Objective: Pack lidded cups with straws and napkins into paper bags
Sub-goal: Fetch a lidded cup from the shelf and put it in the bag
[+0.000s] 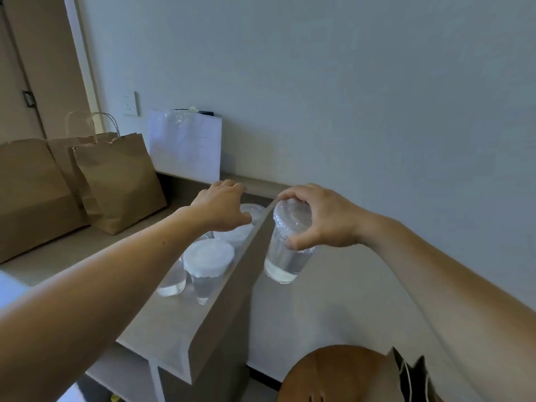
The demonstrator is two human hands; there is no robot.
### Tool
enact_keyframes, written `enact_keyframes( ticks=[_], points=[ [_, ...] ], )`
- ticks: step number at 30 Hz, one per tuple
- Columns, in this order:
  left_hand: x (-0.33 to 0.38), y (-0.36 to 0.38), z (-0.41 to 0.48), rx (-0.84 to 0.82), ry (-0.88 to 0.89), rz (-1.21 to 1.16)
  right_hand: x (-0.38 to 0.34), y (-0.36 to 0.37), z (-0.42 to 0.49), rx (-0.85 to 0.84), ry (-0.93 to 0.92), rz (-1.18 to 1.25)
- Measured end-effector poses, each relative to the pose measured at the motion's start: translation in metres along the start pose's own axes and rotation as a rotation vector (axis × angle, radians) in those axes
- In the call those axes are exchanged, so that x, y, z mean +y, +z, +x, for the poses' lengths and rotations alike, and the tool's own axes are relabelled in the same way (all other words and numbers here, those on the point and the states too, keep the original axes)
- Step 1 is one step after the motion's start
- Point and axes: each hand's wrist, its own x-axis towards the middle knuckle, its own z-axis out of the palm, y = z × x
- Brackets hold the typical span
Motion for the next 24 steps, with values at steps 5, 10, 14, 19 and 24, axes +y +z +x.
enact_keyframes(
  ticks=[5,10,14,19,24],
  points=[
    [0.086,0.042,0.017,-0.128,0.109,-0.025,0.074,-0.010,-0.053,0.009,0.189,-0.006],
    [0.173,0.103,0.017,-0.251,0.209,-0.071,0.154,-0.005,-0.107,0.012,0.341,-0.024],
    [0.235,0.162,0.012,-0.409,0.246,-0.103,0.217,0.002,-0.150,0.005,0.456,-0.014],
    [0.285,0.242,-0.004,-0.638,0.221,-0.107,0.286,0.020,-0.187,0.006,0.541,-0.003],
    [0.303,0.312,-0.047,-0.985,0.104,-0.147,0.334,0.048,-0.197,0.001,0.572,0.052]
  ],
)
